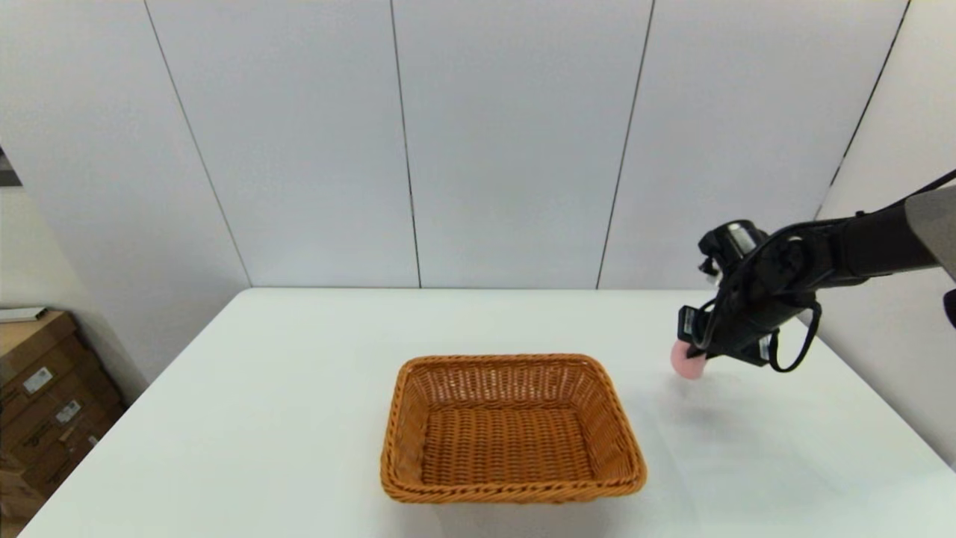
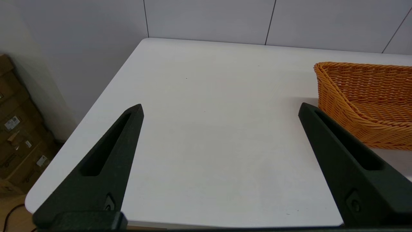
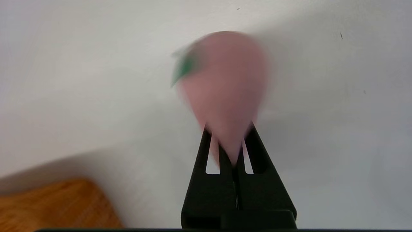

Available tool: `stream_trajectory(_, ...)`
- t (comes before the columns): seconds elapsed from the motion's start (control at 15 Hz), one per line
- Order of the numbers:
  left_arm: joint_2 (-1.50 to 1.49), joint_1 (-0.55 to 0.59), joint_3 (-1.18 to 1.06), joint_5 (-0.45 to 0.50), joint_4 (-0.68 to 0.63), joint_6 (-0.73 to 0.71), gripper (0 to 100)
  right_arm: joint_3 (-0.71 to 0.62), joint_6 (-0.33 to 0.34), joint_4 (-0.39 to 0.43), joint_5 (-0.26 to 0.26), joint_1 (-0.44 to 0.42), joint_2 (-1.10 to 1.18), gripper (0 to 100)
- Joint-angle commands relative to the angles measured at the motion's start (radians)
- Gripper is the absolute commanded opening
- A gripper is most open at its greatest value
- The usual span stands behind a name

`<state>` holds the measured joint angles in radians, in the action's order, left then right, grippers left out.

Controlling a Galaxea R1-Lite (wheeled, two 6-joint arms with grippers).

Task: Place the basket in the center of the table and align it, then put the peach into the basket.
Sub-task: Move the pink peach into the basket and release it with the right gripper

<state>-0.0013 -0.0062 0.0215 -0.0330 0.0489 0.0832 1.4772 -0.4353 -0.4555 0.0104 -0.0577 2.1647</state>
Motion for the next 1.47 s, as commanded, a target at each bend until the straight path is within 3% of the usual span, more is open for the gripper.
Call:
stream_trajectory(0.07, 0.001, 0.000, 0.000, -0.001, 0.000, 0.001, 100, -0.002, -0.006, -0.118, 0.060, -0.027, -0.236, 0)
stream_trajectory(0.33, 0.001, 0.000, 0.000, -0.001, 0.000, 0.001, 100, -0.003, -0.011, -0.232, 0.098, -0.159, -0.379, 0)
stream_trajectory(0.67, 0.001, 0.000, 0.000, -0.001, 0.000, 0.001, 100, -0.002, -0.042, -0.230, 0.092, -0.426, -0.313, 0)
stream_trajectory(0.93, 0.001, 0.000, 0.000, -0.001, 0.000, 0.001, 100, 0.084, -0.039, -0.224, 0.092, -0.556, -0.149, 0)
stream_trajectory(1.47, 0.001, 0.000, 0.000, -0.001, 0.000, 0.001, 100, 0.160, -0.036, -0.212, 0.094, -0.625, 0.052, 0)
